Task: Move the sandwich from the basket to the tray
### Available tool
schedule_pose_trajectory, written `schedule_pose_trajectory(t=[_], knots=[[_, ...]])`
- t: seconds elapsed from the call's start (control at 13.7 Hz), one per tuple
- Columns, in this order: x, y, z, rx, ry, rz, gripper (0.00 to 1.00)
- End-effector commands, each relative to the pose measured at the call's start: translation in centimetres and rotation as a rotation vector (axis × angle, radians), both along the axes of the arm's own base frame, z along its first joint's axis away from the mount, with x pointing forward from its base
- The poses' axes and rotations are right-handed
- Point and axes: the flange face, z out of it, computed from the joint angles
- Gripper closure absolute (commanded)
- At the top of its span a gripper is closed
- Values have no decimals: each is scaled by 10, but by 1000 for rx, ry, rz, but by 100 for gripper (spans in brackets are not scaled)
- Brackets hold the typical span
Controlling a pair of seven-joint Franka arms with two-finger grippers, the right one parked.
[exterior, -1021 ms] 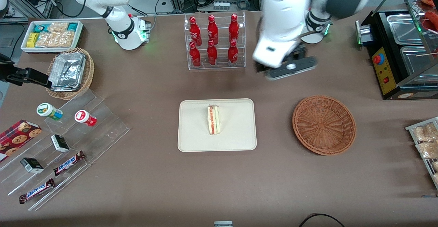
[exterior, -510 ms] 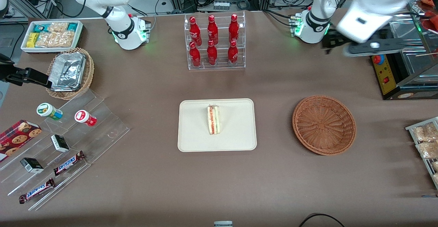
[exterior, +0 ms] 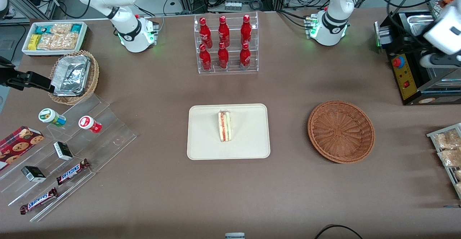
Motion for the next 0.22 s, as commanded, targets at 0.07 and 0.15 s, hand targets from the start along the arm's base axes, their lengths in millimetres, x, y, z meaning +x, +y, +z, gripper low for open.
schedule_pose_trajectory(t=[0.07,0.15], knots=[[18,21,1,-18,-3,-2,1],[22,20,-3,-6,8,5,1]])
